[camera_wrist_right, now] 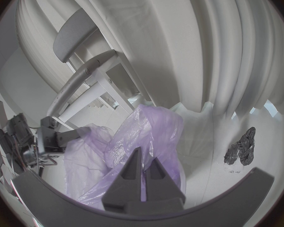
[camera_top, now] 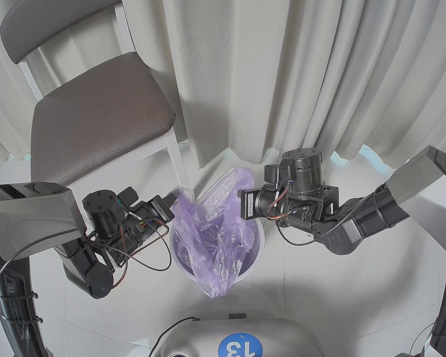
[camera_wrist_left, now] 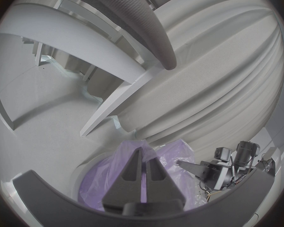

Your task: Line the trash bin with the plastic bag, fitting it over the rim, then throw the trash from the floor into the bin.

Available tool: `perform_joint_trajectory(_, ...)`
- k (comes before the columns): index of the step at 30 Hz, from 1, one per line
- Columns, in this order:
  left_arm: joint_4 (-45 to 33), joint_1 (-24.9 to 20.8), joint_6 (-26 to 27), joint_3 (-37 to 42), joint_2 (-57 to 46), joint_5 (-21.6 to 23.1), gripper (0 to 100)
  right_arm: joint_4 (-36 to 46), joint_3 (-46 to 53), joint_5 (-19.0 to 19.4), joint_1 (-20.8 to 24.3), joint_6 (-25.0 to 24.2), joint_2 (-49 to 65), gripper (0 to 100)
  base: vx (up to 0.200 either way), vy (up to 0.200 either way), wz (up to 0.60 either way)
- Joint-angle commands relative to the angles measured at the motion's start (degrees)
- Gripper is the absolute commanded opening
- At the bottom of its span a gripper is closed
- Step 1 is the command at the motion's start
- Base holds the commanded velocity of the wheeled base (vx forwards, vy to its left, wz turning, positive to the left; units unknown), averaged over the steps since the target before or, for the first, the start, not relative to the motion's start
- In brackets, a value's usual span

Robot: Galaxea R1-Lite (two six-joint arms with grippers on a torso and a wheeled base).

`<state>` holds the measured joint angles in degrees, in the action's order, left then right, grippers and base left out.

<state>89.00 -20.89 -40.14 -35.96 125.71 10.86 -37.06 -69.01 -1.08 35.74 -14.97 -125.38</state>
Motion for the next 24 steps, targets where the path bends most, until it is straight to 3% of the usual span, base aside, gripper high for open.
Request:
perform_joint_trajectory(1,1.0,-1.0,0.1,0.6,0.1,-0.1,0,-0.2,1.3,0.0,-0.2,-0.1,-1.1,0,0.0,0.0,0.0)
perform_joint_trajectory(10,1.0,-1.7,0.2,-0.2,2.8,-0.2,0,-1.9,7.9,0.6,-1.7,2.1,5.0,0,0.0,0.0,0.0)
perform_joint_trajectory(16,1.0,-1.6,5.3,-2.8,8.3,-0.9,0,-2.7,15.4,3.5,-2.8,3.9,9.5,0,0.0,0.0,0.0)
perform_joint_trajectory(24,1.0,-0.8,5.7,-7.5,11.0,-2.3,0,-11.4,23.8,3.5,-1.6,4.8,8.7,0,0.0,0.0,0.0)
